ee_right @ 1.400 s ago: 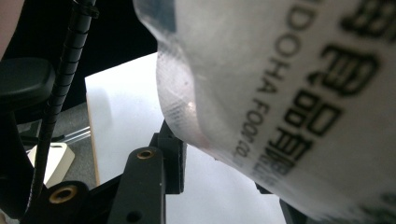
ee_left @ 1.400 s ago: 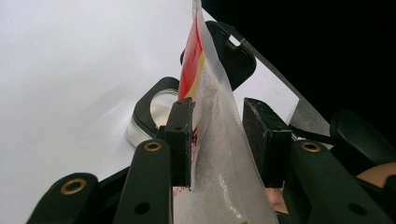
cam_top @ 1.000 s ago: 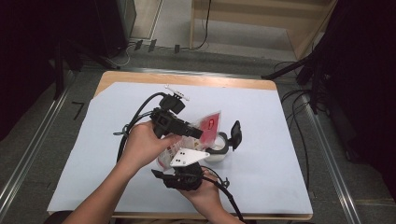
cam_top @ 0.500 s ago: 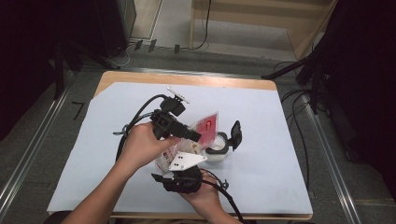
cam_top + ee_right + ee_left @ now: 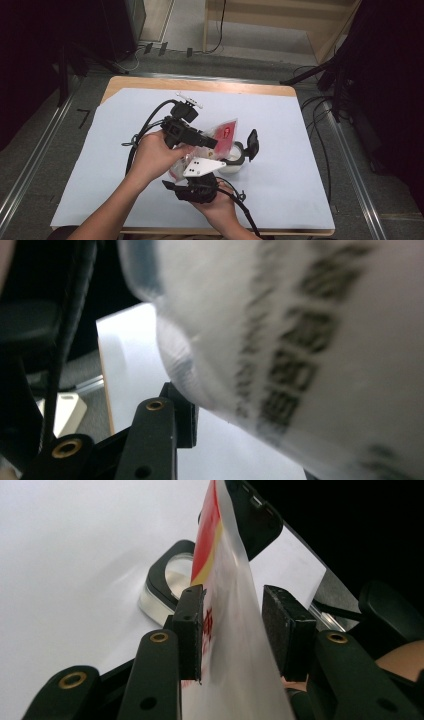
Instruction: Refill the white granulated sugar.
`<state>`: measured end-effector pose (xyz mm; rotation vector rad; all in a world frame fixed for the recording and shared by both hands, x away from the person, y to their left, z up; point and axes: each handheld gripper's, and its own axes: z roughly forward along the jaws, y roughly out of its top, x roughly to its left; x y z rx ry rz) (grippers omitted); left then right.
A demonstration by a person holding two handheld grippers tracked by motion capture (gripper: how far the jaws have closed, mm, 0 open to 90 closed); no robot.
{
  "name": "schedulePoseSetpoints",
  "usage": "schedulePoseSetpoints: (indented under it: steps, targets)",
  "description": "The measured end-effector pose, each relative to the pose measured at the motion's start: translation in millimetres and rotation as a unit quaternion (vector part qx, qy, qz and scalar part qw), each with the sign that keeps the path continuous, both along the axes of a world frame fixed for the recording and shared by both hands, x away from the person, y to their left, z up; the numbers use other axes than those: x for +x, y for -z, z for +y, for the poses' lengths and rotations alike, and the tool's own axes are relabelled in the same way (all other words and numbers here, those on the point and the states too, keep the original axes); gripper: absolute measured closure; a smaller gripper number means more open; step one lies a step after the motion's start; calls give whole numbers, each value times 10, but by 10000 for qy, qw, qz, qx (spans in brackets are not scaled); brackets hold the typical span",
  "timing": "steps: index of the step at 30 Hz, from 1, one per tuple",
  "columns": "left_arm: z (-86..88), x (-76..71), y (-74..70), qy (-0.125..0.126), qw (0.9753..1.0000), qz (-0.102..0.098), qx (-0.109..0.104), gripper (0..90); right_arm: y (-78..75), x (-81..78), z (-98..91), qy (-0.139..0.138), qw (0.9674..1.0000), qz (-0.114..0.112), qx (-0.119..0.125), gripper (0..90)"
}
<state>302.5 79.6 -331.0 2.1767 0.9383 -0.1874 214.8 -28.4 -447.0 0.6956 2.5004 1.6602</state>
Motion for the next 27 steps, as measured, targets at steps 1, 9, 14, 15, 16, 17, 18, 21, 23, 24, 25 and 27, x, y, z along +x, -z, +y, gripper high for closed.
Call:
schedulePoseSetpoints:
  steps: [1, 9, 14, 15, 16, 17, 18, 21, 23, 24, 25, 27]
  targets:
    - [3, -4, -15, -31, 10000, -23, -35, 616, -36, 11, -16, 16, 10000, -49, 67, 623]
    - [-27, -27, -53, -111, 9994, -298, -118, 602, -95, 87, -55, 38, 9999, 83, 146, 608]
    - [-38, 5, -54, -145, 9993, -323, -130, 636, -102, 112, -54, 36, 9998, 110, 188, 597]
    - [-30, 20, -53, -136, 9993, -310, -126, 644, -105, 110, -48, 26, 9997, 126, 193, 597]
    - [-31, 27, -53, -164, 9994, -278, -152, 646, -107, 108, -41, 16, 9997, 139, 195, 596]
    - [-30, 33, -53, -166, 9993, -276, -176, 649, -108, 109, -35, 14, 9998, 106, 161, 596]
    - [-29, 40, -55, -162, 9993, -290, -180, 650, -112, 108, -31, 25, 9999, 72, 128, 600]
    - [-39, 42, -65, -184, 9991, -287, -233, 646, -124, 117, -37, 34, 9999, 35, 117, 614]
    - [-45, 58, -71, -164, 9993, -289, -178, 643, -129, 121, -39, 41, 9999, 35, 113, 618]
    - [-53, 63, -70, -189, 9993, -257, -201, 642, -131, 125, -41, 50, 9999, 44, 115, 619]
    - [-54, 72, -70, -172, 9994, -235, -187, 642, -131, 129, -42, 62, 9999, 44, 115, 621]
    - [-59, 78, -68, -176, 9994, -242, -189, 642, -132, 136, -45, 62, 9999, 59, 119, 620]
